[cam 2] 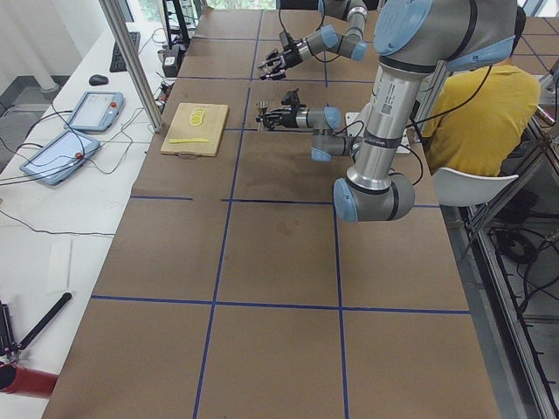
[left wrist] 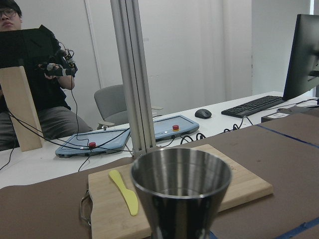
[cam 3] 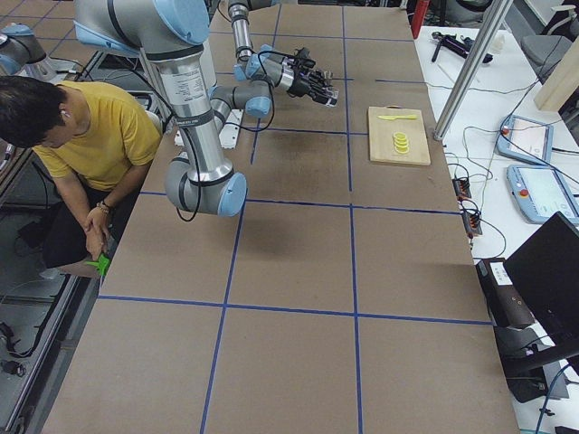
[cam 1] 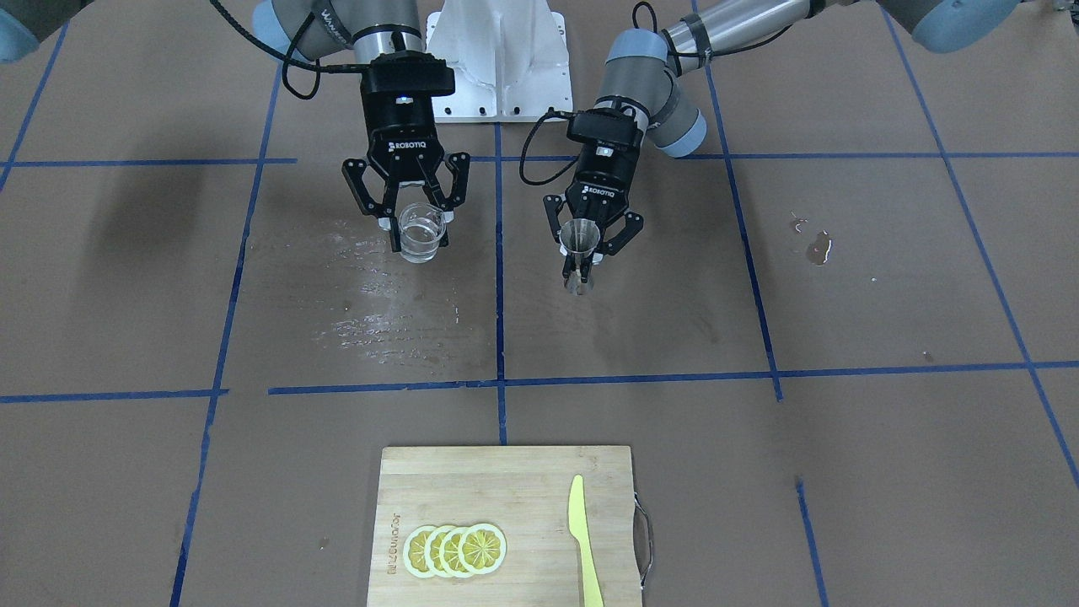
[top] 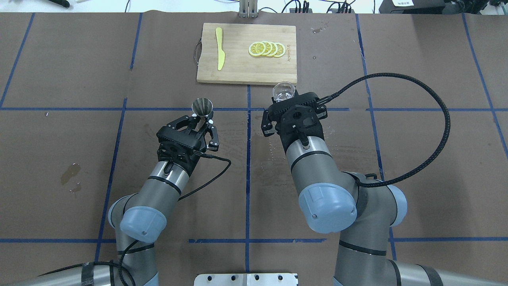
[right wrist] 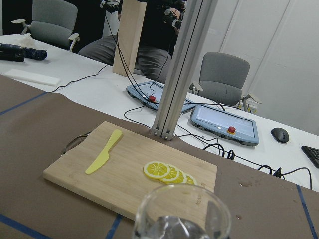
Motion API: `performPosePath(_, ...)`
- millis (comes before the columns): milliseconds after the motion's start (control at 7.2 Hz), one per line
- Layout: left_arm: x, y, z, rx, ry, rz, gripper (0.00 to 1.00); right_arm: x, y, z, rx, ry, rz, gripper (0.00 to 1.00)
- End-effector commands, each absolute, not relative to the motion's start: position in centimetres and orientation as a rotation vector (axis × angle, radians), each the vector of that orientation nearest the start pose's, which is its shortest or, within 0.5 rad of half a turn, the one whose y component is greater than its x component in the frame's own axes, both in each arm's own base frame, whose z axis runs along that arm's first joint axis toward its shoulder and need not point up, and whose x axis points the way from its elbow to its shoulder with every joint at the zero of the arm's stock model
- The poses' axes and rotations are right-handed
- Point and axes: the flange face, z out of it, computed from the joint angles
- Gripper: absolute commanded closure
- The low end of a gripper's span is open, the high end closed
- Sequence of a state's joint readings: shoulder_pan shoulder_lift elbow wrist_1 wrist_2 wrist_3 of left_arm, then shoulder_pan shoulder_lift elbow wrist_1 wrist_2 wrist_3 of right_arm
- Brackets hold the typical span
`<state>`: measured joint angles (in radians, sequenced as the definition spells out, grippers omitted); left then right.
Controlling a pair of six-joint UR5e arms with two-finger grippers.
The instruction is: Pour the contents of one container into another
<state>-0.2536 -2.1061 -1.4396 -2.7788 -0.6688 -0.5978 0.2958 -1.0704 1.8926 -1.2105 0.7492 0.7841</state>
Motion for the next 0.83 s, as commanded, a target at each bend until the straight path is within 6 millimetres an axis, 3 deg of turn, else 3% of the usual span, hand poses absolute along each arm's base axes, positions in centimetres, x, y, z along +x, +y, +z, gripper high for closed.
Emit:
performPosePath(0,59.9,-36.0,26.4,1.363,0.806,-0.155,1.0,-48.7,-36.8,17.1,1.193,-0.506,-0.004,0.95)
performPosePath(139,61.0,-36.1,25.4,1.361,0.815,-0.158,1.0,-48.4,-37.3,16.6,1.218,-0.45,-0.071,0.97)
performPosePath(278,62.5,-36.1,23.7,1.356,0.838,-0.151,1.0,-48.3,-38.1,14.6,1.221,-0.408,-0.094,0.97)
performPosePath(556,63.1,-36.0,22.9,1.35,0.856,-0.14,1.0,-48.8,-38.5,11.9,1.192,-0.34,-0.136,0.97)
performPosePath(694,63.2,-35.8,22.9,1.348,0.857,-0.138,1.0,-48.9,-38.5,11.6,1.2,-0.304,-0.186,0.97)
